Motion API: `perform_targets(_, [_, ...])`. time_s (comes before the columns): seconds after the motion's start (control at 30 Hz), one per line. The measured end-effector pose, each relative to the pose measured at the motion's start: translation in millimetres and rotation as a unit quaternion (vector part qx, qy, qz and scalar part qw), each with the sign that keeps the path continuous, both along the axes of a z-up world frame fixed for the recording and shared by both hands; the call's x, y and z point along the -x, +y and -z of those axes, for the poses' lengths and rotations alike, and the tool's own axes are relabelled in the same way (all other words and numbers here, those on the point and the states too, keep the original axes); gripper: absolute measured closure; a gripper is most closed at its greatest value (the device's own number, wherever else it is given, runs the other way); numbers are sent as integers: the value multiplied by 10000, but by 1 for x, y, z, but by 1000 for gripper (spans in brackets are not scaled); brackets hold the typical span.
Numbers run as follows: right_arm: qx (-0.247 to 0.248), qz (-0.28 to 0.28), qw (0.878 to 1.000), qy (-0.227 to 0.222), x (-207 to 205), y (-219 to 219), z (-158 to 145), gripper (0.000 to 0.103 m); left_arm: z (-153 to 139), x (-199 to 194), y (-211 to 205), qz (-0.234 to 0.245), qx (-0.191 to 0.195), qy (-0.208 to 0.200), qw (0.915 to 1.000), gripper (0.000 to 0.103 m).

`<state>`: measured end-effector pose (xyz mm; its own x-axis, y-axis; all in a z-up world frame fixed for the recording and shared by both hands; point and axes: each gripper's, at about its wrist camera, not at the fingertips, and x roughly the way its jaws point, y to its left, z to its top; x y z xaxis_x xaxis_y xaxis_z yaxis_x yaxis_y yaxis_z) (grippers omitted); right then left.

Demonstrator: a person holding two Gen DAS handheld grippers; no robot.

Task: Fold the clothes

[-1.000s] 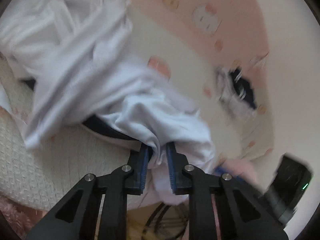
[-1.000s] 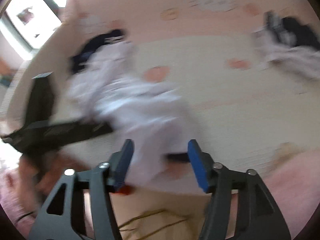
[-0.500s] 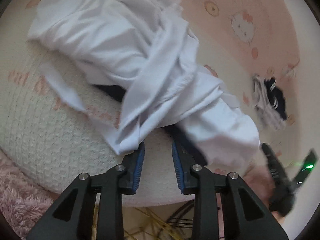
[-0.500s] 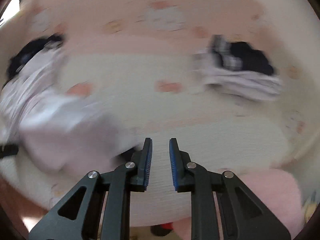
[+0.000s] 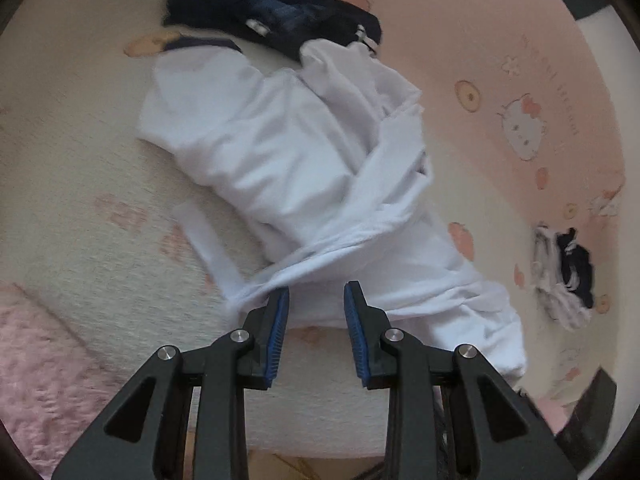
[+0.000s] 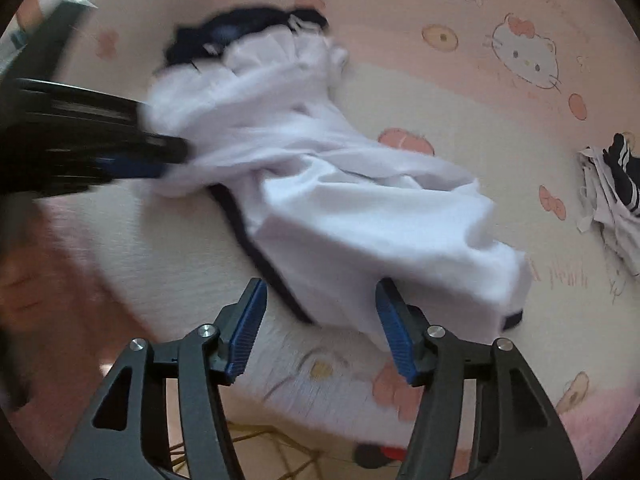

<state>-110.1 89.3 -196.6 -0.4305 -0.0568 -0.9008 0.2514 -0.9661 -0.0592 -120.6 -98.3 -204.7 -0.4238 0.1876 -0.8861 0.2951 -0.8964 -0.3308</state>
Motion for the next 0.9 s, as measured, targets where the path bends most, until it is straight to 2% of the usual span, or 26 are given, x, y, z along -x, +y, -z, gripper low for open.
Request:
perform_targets(0.03, [-174,37,9998,68,2,2,3,43,-3,-1,0,-66,193,36,9998,62])
perform_targets(0.07, [-348,74,9993,136,5,4,6,43,-4,1,0,-95,201,69,9997,55])
perform_targets(0.1, [-521,111,9984,203,7,5,10,49,-5,2,-1,-107,127,100,9998,55])
perform_targets(0.13, [-695,148,9971,271,9,7,13,79,-6,4,-2,-120,53,132,9998,55])
perform_targets(0.17, [-757,253,9964,298,11,14,13,88,-5,10,8,-47,-101,145,9998,55])
perform_targets(0.27, [-431,755,9957,324,20,52,3,90,-6,13,48,841,-515,234,9949,55])
perform_targets(0.33, [-342,955,9941,392,24,75,-5,91,-8,11,80,1618,-679,313,9840,55])
perform_targets(0.37, [-140,1035,9935,444,25,84,-11,92,-9,9,99,2056,-706,361,9754,55])
perform_targets(0.43, [280,1157,9913,563,27,97,-25,92,-6,4,128,2606,-647,362,9626,55])
perform_targets(0.47, [365,1195,9898,679,23,99,-36,92,-2,4,137,2724,-498,300,9604,56])
perform_targets(0.5, [373,1210,9885,825,17,98,-47,92,3,6,144,2776,-318,217,9599,60])
perform_targets(0.53, [372,1211,9870,986,15,98,-57,92,8,8,150,2827,-139,134,9590,71])
perform_targets(0.57, [401,1224,9850,1146,12,98,-69,92,15,12,150,2711,24,3,9625,77])
perform_targets(0.63, [445,1295,9807,1394,5,102,-88,92,20,17,137,2248,219,-89,9741,80])
perform_targets(0.73, [464,1435,9733,1732,-3,111,-112,92,3,22,97,1253,497,316,9904,80])
perform_targets(0.8, [593,1537,9695,1814,-18,112,-124,92,-12,17,69,608,582,663,9942,79])
perform_targets(0.87, [774,1659,9648,1890,-30,116,-135,92,-29,11,41,-30,562,1058,9928,79])
perform_targets(0.9, [841,1720,9618,1957,-32,118,-140,92,-34,7,35,-197,441,1225,9913,80])
